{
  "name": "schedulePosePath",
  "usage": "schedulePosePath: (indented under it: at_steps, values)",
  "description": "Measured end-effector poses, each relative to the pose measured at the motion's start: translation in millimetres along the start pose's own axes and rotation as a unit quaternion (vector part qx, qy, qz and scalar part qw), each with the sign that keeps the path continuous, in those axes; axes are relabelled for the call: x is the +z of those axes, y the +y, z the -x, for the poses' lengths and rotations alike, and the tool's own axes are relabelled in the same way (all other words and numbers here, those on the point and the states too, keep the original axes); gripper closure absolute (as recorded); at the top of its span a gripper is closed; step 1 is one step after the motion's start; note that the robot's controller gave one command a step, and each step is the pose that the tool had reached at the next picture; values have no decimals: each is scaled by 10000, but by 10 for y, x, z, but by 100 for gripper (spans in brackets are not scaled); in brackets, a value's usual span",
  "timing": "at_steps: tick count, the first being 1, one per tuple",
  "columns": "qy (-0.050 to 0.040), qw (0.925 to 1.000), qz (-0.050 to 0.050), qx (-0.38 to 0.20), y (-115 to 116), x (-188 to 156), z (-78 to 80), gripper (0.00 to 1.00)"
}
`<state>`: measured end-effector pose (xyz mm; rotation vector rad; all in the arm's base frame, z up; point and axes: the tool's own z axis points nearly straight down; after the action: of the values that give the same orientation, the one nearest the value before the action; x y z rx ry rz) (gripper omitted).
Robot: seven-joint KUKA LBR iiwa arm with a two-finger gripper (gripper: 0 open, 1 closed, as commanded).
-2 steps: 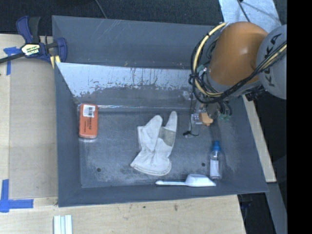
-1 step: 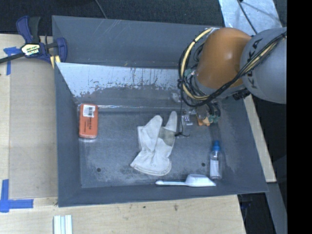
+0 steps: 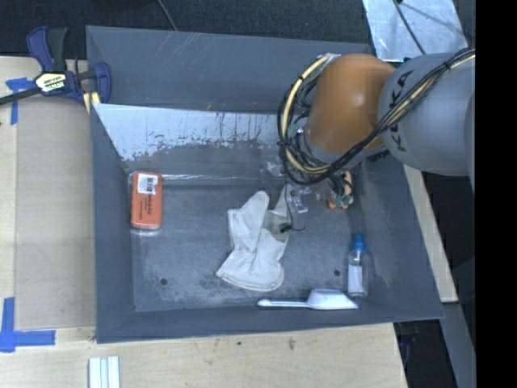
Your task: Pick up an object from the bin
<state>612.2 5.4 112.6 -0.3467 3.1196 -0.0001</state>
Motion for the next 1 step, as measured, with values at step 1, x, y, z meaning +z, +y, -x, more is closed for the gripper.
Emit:
schedulePosePath:
  at_steps: [1]
  values:
    - [1,9972,0,-753,87,249,-34,0]
